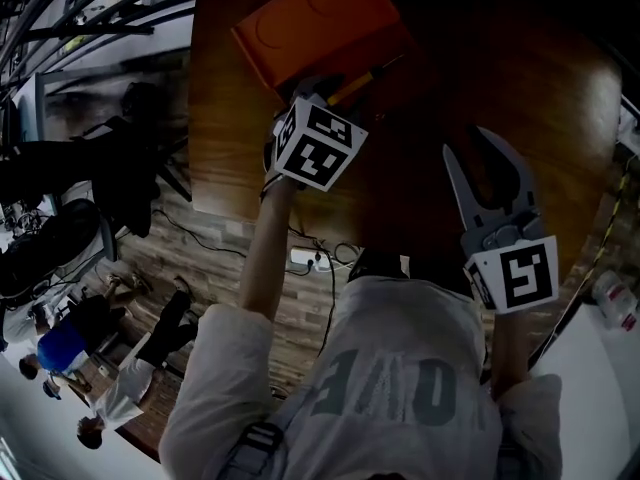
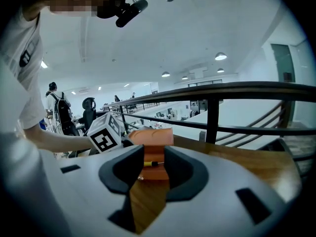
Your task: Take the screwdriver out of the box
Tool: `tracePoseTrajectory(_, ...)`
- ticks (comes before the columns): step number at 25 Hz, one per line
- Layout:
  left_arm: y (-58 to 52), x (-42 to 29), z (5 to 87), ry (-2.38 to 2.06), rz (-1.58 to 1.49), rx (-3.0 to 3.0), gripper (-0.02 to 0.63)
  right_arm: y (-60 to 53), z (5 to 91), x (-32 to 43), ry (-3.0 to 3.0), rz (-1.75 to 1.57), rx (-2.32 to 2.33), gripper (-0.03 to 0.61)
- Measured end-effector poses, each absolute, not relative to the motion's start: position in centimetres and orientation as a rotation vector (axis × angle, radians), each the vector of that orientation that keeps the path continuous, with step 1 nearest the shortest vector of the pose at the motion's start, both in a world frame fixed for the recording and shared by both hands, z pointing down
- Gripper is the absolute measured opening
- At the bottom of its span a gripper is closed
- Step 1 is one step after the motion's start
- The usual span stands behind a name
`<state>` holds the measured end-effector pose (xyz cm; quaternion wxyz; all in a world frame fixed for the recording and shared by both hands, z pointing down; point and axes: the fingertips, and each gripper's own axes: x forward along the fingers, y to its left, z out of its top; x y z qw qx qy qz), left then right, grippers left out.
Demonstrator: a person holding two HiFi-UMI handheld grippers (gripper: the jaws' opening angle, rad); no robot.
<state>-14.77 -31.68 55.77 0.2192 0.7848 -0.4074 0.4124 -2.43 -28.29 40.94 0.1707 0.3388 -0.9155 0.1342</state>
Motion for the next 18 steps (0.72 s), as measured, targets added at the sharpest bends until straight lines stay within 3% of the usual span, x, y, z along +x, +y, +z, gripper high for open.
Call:
tracePoseTrajectory(8, -31.8, -15.0, 57.8, -1.054, 1.241, 2.114, 0.183, -27.7, 41.7, -2.2, -2.594, 0.435, 0.943, 0.120)
tracePoseTrajectory(18, -31.5, -15.1, 60.2, -0.903, 1.415, 2.008, 0.124, -27.4, 42.2, -2.0, -2.596, 0.518, 0.919, 0.120)
